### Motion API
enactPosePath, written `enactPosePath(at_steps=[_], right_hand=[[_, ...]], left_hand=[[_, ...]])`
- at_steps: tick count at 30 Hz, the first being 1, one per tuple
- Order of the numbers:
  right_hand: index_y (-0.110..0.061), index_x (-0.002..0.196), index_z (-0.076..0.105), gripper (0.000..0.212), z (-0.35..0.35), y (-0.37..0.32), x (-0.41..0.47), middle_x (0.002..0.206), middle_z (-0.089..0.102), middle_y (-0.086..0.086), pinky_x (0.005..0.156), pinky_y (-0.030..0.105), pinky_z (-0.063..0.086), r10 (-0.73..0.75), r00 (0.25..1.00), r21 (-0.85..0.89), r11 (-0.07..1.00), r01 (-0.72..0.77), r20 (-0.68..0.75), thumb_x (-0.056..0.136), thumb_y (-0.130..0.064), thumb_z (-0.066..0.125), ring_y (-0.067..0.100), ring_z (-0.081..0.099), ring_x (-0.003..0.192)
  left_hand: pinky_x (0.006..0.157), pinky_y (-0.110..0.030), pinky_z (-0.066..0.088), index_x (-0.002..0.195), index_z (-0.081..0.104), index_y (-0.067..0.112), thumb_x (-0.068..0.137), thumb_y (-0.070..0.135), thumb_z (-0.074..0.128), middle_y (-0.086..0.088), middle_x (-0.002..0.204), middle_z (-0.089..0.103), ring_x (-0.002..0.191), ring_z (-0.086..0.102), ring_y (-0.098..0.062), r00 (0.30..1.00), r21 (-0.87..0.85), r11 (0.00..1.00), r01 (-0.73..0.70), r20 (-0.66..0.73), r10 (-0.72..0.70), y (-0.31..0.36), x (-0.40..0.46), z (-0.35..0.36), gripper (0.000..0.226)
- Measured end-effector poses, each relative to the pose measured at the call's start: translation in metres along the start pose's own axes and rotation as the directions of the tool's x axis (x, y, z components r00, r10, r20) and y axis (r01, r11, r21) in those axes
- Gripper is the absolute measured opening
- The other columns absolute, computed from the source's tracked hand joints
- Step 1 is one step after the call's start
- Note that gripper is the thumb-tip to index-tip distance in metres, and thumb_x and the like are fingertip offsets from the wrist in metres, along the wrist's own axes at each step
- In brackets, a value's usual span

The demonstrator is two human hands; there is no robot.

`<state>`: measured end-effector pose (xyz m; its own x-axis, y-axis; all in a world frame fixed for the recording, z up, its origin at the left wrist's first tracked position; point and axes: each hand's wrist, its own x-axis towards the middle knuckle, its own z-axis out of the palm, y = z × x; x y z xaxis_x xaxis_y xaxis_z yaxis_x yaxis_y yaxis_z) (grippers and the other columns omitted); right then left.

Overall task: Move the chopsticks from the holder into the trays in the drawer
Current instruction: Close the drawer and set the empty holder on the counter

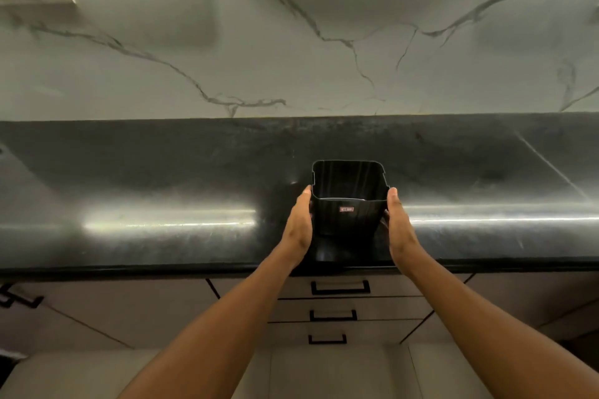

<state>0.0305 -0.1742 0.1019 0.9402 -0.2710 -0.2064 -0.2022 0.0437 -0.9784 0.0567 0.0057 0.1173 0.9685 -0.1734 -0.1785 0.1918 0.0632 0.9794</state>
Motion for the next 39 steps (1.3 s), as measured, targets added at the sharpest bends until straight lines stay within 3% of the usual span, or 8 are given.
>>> enactPosePath(at_steps=[4,8,14,16,18,21,24,39], right_hand=[[-0.034,0.145,0.036,0.099,0.005,-0.004,0.006,0.149,0.042,-0.005,0.117,0.045,0.025,-0.017,1.000,-0.011,1.000,0.018,0.021,0.064,-0.092,0.034,0.013,0.036,0.139],[-0.033,0.148,0.030,0.110,0.009,-0.028,0.026,0.153,0.037,-0.005,0.119,0.044,0.021,-0.042,0.998,-0.009,0.999,0.042,0.036,0.058,-0.096,0.034,0.013,0.031,0.141],[-0.028,0.149,0.027,0.120,0.021,-0.071,0.079,0.156,0.031,-0.002,0.120,0.045,0.017,-0.102,0.994,-0.008,0.995,0.102,0.047,0.052,-0.099,0.030,0.017,0.026,0.144],[-0.029,0.150,0.026,0.118,0.025,-0.085,0.105,0.157,0.029,-0.002,0.120,0.046,0.015,-0.117,0.991,-0.020,0.993,0.118,0.061,0.054,-0.098,0.026,0.018,0.024,0.145],[-0.028,0.151,0.024,0.107,0.030,-0.097,0.137,0.158,0.026,0.000,0.120,0.047,0.014,-0.126,0.989,-0.019,0.992,0.127,0.075,0.065,-0.092,0.023,0.020,0.022,0.145],[-0.027,0.152,0.019,0.083,0.036,-0.111,0.187,0.159,0.021,0.001,0.120,0.047,0.013,-0.141,0.986,-0.015,0.990,0.143,0.087,0.084,-0.074,0.019,0.021,0.019,0.146],[-0.025,0.152,0.022,0.073,0.043,-0.120,0.234,0.158,0.023,0.003,0.120,0.046,0.014,-0.155,0.984,-0.015,0.987,0.157,0.086,0.092,-0.066,0.018,0.022,0.021,0.146],[-0.030,0.153,0.013,0.072,0.065,-0.104,0.367,0.160,0.016,0.002,0.117,0.049,0.014,-0.062,0.987,-0.027,0.997,0.067,0.150,0.091,-0.067,0.016,0.027,0.016,0.147]], left_hand=[[0.085,-0.020,0.053,0.123,0.059,0.014,0.104,0.034,0.016,0.003,0.107,0.071,0.100,0.066,-0.004,0.995,-0.014,0.998,-0.061,0.078,0.062,0.009,0.005,-0.001,0.051],[0.067,-0.008,0.050,0.109,0.063,0.020,0.105,0.028,0.016,0.013,0.088,0.074,0.085,0.068,0.005,0.987,-0.022,0.993,-0.115,0.108,0.116,0.029,0.025,-0.003,0.048],[0.081,-0.017,0.046,0.119,0.061,0.015,0.103,0.039,0.018,-0.001,0.111,0.068,0.102,0.062,-0.006,0.984,0.067,0.982,-0.175,0.052,0.172,0.059,0.090,-0.008,0.052],[0.090,-0.024,0.043,0.113,0.062,0.014,0.102,0.040,0.018,0.000,0.105,0.067,0.099,0.060,-0.008,0.980,0.087,0.976,-0.197,0.037,0.195,0.069,0.119,-0.008,0.052],[0.088,-0.025,0.042,0.104,0.061,0.015,0.102,0.040,0.020,0.003,0.096,0.065,0.090,0.059,-0.006,0.979,0.090,0.975,-0.204,0.017,0.203,0.080,0.150,-0.006,0.048],[0.083,-0.023,0.045,0.102,0.061,0.013,0.103,0.037,0.019,0.001,0.097,0.066,0.095,0.060,-0.011,0.979,0.068,0.977,-0.202,-0.018,0.204,0.091,0.195,-0.005,0.048],[0.076,-0.018,0.045,0.094,0.062,0.024,0.104,0.034,0.018,0.007,0.093,0.067,0.090,0.062,-0.006,0.977,0.041,0.978,-0.203,-0.056,0.205,0.099,0.239,-0.003,0.047],[0.083,-0.023,0.043,0.094,0.064,0.031,0.103,0.037,0.020,0.006,0.101,0.068,0.101,0.060,-0.008,0.981,0.025,0.993,-0.118,-0.151,0.121,0.080,0.367,-0.003,0.046]])
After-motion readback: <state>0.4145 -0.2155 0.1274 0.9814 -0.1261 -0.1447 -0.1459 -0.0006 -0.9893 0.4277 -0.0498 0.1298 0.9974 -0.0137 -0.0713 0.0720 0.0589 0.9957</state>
